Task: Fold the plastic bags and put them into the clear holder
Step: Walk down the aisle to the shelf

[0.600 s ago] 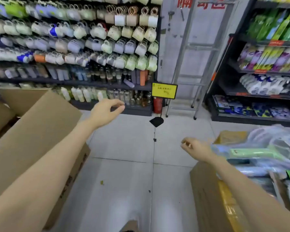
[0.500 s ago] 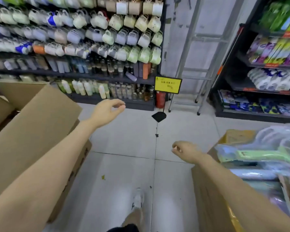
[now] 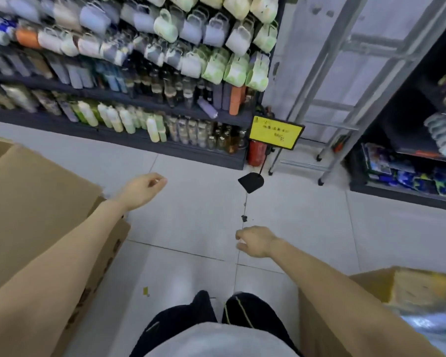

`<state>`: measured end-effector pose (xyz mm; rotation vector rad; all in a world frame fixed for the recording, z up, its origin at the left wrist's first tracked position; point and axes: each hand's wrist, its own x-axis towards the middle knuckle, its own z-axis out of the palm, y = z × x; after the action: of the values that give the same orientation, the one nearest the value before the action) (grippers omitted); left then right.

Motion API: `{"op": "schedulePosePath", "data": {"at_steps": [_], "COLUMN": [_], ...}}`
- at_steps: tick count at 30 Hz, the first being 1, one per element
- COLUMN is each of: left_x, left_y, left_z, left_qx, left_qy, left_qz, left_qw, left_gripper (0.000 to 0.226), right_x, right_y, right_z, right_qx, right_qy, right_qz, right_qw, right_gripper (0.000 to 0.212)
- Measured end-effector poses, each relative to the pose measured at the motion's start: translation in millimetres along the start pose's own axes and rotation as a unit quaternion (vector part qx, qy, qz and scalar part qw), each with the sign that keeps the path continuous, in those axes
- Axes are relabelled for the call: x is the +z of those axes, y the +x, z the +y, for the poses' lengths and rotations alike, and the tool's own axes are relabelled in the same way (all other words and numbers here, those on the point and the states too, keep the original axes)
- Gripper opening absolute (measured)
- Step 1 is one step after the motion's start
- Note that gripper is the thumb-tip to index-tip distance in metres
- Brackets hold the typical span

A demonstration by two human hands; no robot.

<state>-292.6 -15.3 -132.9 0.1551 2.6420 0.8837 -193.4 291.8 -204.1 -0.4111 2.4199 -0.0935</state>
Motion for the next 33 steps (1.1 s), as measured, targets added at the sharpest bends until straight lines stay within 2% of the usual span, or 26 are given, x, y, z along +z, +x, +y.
{"op": "schedulePosePath", "data": {"at_steps": [8,13,17,24,27,33], "left_x": [-33.6,-66.8,-94.1,-143.3,-176.7,-302.9], "left_y": [132.6,202.8,232.8,239.6,254.6,313.9], "left_z": [-12.8,-18.8,-26.5,-84.9,-140.0,-247.5], "left_qx": [-0.097,-0.177,-0.238,-0.336,-0.367,-0.373], "left_qy": [-0.02,-0.048,-0.09,-0.152,-0.152,-0.175], "left_qz": [0.013,0.072,0.129,0.227,0.254,0.316], "left_qw": [0.995,0.98,0.958,0.902,0.882,0.855], "left_gripper": [0.035,0.04,0.039,0.038,0.038,0.035], "right_x": [-127.5,-227.1,-304.9,-392.1,-413.9,-460.5], "right_y": [137.6,246.6,330.4,472.2,531.0,636.1], "right_z": [88.8,130.9,129.5,33.5,-35.6,-176.7], "right_qx": [-0.006,-0.032,-0.08,-0.188,-0.233,-0.31], "right_qy": [-0.016,-0.043,-0.065,-0.161,-0.19,-0.279], "right_qz": [-0.023,-0.026,-0.035,-0.086,-0.102,-0.121], "right_qw": [1.0,0.998,0.994,0.965,0.948,0.901], "right_gripper": [0.042,0.046,0.048,0.033,0.046,0.045]}}
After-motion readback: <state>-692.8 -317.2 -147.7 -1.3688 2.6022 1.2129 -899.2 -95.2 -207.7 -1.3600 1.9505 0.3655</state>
